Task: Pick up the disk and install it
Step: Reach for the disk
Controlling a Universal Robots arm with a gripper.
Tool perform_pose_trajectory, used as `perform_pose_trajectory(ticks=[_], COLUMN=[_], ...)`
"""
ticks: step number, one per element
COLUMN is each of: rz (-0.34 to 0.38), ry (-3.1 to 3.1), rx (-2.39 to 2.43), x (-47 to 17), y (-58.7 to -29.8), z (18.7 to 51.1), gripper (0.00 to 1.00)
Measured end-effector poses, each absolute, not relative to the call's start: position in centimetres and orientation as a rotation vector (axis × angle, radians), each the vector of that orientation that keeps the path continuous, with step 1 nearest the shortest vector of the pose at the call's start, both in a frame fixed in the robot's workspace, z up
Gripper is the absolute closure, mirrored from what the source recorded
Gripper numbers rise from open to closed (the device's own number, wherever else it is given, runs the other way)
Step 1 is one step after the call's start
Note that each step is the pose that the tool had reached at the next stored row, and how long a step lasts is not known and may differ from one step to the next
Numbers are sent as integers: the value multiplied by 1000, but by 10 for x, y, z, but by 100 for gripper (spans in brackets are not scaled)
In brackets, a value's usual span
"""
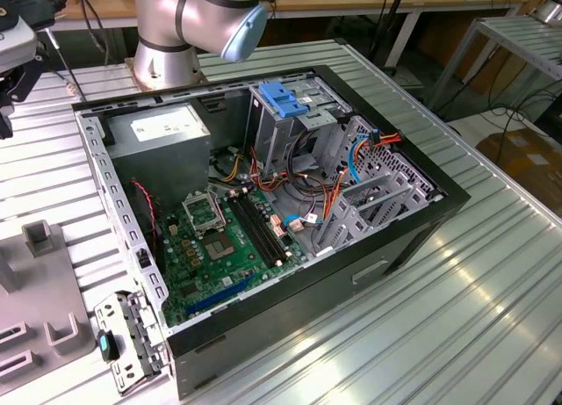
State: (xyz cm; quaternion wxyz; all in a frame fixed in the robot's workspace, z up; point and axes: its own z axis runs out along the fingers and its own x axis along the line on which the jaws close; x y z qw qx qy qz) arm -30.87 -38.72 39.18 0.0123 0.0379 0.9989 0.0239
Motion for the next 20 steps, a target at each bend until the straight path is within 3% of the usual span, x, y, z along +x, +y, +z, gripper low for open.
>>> perform_pose_trajectory(ticks=[20], rz=[75], ry=[3114], rx=[118], x=[-330], y=[-387], z=[392], gripper=[89])
